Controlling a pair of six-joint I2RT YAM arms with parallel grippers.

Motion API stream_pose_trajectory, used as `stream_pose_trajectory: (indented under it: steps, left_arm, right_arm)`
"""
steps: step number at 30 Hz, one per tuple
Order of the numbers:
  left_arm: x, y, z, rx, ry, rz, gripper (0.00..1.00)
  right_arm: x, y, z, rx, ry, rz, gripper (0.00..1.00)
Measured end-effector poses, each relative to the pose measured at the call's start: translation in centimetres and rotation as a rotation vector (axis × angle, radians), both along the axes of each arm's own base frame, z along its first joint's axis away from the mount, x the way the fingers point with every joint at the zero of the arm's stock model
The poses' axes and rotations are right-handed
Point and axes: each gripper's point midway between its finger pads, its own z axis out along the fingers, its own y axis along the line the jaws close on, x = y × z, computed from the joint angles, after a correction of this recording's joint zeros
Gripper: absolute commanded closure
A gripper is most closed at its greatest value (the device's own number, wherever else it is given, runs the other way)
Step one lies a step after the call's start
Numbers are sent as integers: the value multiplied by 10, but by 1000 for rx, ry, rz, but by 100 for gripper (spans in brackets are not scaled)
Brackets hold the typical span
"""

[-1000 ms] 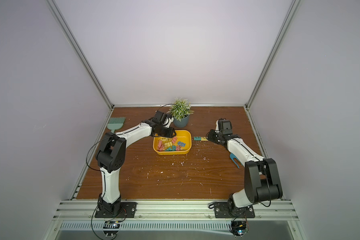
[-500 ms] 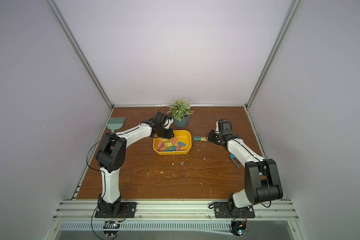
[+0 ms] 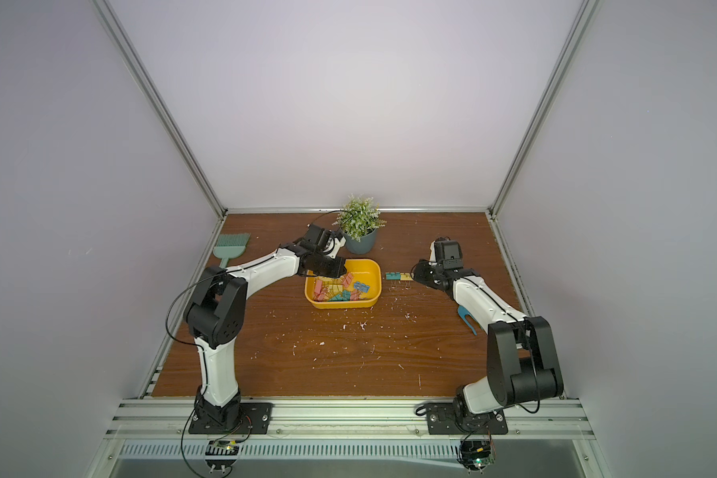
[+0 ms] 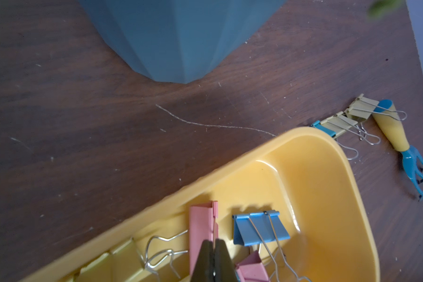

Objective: Take out the binder clips from the storage box
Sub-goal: Pick up the binder clip from the storage box.

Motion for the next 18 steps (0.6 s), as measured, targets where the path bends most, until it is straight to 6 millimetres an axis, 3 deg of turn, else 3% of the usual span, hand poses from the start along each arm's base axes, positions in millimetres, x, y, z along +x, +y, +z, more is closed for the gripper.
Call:
stream_pose_trajectory:
  steps: [7, 18]
  left_arm:
    - [-6, -3, 14, -55, -26, -2, 98]
    - [0, -26, 51, -227, -83, -35, 100]
  right_arm:
    - [0, 0, 2, 0, -5, 1, 67]
    - [-1, 0, 11, 4, -28, 1, 67]
